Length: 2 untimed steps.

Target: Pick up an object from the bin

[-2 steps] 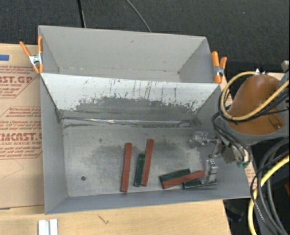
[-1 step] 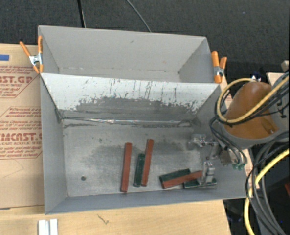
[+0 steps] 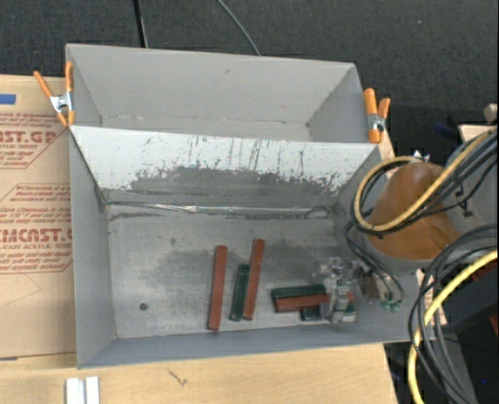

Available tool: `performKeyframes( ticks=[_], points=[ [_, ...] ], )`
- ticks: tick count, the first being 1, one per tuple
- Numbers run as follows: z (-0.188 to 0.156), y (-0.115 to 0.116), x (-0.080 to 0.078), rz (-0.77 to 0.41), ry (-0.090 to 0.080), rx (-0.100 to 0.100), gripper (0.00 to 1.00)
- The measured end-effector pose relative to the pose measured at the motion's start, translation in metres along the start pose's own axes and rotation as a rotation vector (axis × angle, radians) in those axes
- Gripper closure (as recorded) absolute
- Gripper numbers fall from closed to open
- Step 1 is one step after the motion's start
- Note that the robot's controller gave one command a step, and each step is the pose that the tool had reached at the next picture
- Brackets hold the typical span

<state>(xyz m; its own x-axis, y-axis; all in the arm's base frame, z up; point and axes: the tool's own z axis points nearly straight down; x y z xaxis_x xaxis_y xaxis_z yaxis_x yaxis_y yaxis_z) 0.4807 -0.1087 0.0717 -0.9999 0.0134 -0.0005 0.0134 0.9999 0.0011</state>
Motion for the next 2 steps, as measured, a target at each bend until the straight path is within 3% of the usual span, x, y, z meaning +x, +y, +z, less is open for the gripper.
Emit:
performKeyframes(
  ticks=[1, 2],
  points=[
    [0.0, 0.0, 0.0, 0.0, 0.0, 0.0, 1.0],
    [-0.154, 0.003, -0.022, 0.043, -0.003, 0.001, 1.0]
  ],
)
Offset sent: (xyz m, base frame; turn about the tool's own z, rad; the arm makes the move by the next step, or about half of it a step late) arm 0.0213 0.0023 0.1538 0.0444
